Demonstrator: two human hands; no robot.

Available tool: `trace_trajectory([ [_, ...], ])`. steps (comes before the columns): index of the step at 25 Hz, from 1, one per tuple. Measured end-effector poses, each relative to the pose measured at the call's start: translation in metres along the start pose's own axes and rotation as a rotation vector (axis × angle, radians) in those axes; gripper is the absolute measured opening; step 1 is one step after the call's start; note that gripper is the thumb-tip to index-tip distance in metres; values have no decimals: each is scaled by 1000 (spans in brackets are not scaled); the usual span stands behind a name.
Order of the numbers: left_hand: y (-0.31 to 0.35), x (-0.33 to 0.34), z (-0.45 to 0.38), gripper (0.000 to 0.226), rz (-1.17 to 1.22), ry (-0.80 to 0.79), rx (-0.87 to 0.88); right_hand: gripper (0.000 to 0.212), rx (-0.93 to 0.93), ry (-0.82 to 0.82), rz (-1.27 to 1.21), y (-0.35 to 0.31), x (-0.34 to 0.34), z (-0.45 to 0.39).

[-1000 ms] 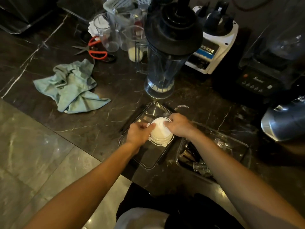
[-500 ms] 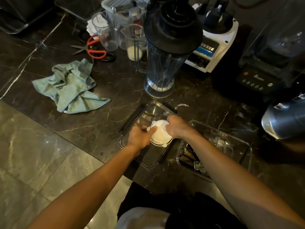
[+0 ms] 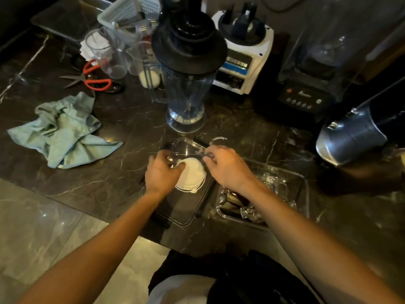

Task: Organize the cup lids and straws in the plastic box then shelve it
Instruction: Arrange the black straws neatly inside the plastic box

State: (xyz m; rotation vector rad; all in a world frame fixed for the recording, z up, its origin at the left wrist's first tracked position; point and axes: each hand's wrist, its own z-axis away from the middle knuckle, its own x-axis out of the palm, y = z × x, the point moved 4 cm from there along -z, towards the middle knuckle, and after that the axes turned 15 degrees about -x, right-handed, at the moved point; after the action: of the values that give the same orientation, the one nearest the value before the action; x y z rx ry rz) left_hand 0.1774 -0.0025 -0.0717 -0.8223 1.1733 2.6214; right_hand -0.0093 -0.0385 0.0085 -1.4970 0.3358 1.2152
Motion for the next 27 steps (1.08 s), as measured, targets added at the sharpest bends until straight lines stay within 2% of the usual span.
trace_trajectory([
  [3,45,14,27,29,82,-62,231,27,80,128,-93,35,-36,45],
  [5,74,37,51,14,89,-190,336,27,223,191,-109,68,-49,79],
  [7,94,67,73,7,104,-355,364,20,348,258,-128,97,-54,108],
  [9,105,100,90,6,61,-475,358,9,432,270,-132,119,-53,134],
  [12,105,138,102,6,-161,-574,356,17,525,269,-168,143,-42,157],
  [15,95,162,104,4,-276,-681,224,18,573,210,-193,151,-30,161],
  [18,88,176,105,14,-385,-685,186,16,577,120,-219,147,-17,154],
  [22,88,183,105,18,-393,-651,154,30,654,30,-171,151,1,141],
  [25,87,183,102,24,-301,-675,71,21,639,78,-248,151,5,137],
  [27,86,184,99,19,-242,-712,40,22,613,135,-309,150,2,139],
])
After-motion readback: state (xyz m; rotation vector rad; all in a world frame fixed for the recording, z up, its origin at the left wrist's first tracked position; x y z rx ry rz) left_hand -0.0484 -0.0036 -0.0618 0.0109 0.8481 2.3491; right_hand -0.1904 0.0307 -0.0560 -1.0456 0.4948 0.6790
